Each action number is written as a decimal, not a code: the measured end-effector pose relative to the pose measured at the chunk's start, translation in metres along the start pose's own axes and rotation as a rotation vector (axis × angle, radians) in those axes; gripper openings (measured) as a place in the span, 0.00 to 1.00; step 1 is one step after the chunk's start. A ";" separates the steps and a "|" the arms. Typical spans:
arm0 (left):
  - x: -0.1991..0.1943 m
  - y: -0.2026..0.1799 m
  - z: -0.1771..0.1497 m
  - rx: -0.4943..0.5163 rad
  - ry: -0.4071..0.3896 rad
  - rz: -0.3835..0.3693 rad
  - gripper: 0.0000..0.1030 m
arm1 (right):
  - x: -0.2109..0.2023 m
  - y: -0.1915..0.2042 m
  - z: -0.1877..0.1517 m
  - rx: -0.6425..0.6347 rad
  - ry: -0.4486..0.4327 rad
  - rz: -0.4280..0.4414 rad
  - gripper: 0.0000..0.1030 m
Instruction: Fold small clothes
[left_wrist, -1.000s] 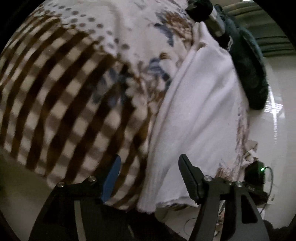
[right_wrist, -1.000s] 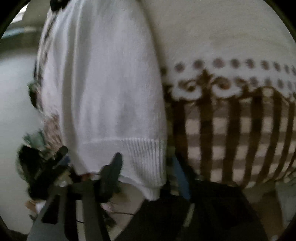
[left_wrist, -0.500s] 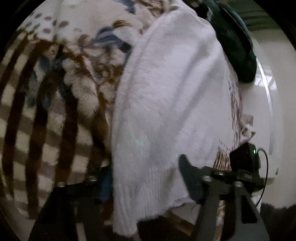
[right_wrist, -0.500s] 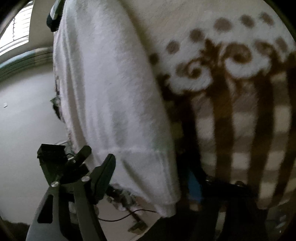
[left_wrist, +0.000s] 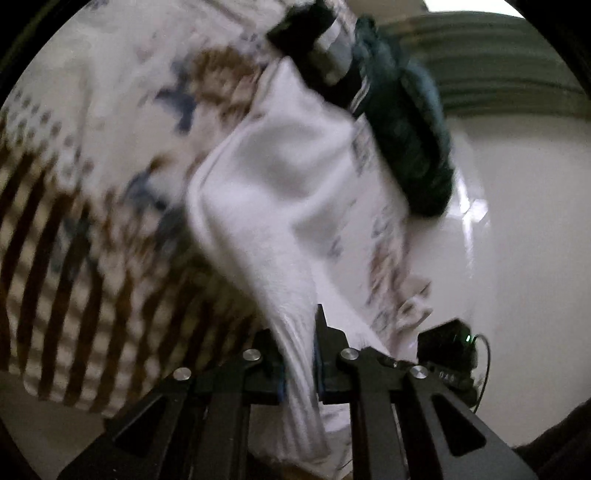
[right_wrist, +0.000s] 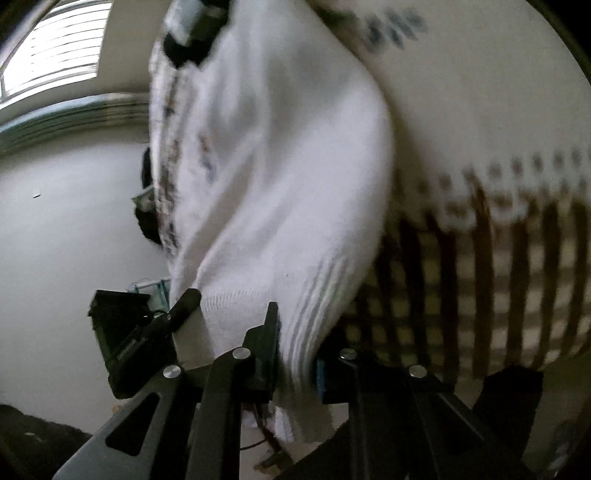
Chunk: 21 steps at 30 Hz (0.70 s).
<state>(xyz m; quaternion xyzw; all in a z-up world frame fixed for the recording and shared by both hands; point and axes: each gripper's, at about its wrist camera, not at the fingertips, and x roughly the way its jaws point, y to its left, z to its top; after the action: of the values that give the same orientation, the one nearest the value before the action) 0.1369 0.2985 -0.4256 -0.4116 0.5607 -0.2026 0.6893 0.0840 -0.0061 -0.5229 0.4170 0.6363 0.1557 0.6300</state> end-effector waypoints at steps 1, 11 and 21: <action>-0.002 -0.008 0.012 -0.007 -0.027 -0.029 0.08 | -0.008 0.010 0.010 -0.012 -0.020 0.006 0.15; 0.070 -0.056 0.183 0.058 -0.160 -0.060 0.08 | -0.043 0.076 0.197 -0.077 -0.241 0.061 0.15; 0.105 -0.032 0.301 -0.047 -0.259 -0.038 0.57 | -0.027 0.072 0.375 0.020 -0.279 0.147 0.61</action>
<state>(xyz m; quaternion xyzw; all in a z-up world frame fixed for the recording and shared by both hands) 0.4564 0.3047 -0.4542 -0.4610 0.4637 -0.1474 0.7421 0.4536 -0.1052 -0.5118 0.4863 0.5120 0.1359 0.6949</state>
